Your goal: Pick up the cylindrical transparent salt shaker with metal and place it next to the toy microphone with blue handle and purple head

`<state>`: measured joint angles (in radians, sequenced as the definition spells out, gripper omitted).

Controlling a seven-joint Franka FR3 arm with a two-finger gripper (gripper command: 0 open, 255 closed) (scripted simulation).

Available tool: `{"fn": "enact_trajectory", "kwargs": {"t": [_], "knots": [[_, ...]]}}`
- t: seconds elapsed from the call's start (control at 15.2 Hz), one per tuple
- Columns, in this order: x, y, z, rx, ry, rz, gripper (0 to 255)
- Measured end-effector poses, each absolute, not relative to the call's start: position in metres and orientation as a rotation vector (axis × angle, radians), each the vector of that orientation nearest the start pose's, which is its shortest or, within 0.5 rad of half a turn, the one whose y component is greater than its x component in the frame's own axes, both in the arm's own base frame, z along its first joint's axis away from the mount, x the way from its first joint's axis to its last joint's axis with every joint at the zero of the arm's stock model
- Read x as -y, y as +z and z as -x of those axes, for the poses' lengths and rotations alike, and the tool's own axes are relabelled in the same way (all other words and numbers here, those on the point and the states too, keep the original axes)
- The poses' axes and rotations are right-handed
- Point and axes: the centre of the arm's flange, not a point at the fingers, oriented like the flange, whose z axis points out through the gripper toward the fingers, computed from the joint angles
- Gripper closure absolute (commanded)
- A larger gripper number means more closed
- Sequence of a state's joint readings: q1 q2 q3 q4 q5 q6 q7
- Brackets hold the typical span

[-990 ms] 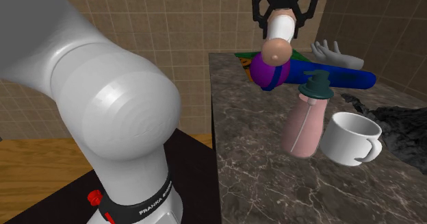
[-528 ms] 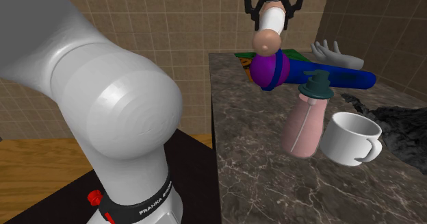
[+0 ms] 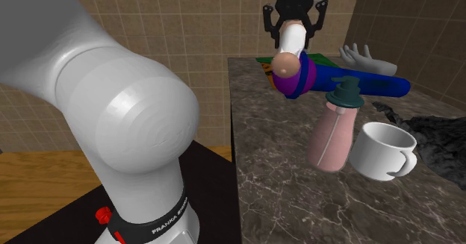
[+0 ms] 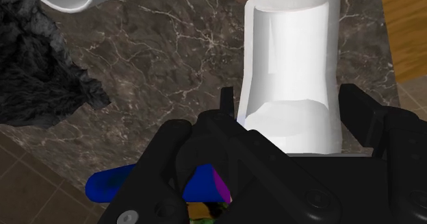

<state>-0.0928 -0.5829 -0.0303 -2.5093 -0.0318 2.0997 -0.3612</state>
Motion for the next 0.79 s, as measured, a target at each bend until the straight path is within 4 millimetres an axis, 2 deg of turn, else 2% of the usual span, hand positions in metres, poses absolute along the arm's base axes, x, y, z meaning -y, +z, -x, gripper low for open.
{"fn": "enact_trajectory", "kwargs": {"t": [0.79], "knots": [[0.049,0.434,-0.386,0.405,-0.264,3.158,255]]}}
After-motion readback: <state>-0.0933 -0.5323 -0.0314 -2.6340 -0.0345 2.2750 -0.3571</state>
